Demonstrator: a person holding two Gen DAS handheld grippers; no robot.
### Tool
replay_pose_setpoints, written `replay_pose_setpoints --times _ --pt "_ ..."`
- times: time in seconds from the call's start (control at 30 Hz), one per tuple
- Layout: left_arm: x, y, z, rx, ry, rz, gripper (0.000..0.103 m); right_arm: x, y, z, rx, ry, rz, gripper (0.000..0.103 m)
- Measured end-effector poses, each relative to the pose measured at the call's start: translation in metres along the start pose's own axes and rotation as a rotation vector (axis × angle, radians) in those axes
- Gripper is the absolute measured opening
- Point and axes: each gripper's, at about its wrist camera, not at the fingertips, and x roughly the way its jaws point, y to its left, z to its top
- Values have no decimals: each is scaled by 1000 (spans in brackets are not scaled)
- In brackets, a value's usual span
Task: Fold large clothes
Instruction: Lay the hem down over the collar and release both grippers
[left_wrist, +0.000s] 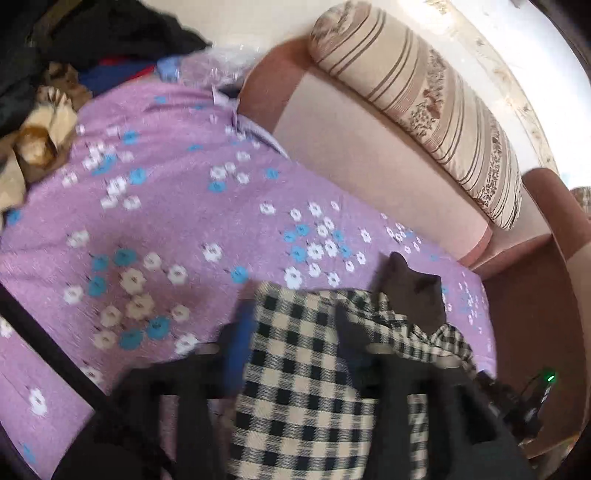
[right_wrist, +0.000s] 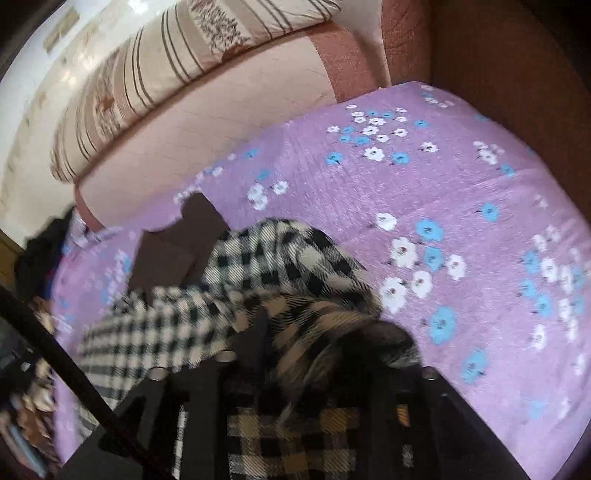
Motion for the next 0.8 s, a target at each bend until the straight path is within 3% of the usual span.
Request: replay_pose_setpoints --times 0.03,0.1,0.17,0.27,0.37,0.47,0.63,0.7,0.73,0.8 --pt "-3 0 -2 16 -17 16 56 -3 -3 3 4 -12 10 44" --pt "-4 -2 -6 57 -16 34 56 -11 -8 6 12 -53 -6 64" --pt "-4 -2 -12 82 -2 46 56 -23 -15 11 35 -115 -49 71" --pt "-7 -5 -24 117 9 45 57 -32 -27 14 67 -130 -62 71" --pt "-10 -12 -41 180 22 43 61 -43 -23 6 16 -126 -82 71" --pt "-10 -14 -62 253 40 51 70 -50 -19 -20 -62 -94 -81 71" --pt "2 0 -98 309 125 66 70 -55 -37 -74 -105 -22 -88 72" --pt "5 4 -107 327 136 108 70 -55 -46 -98 -115 19 -81 71" --pt "8 5 -111 358 131 176 70 -55 -50 -106 -130 32 -103 68" --pt "13 6 -116 461 93 388 63 -52 -60 -122 -179 48 -214 61"
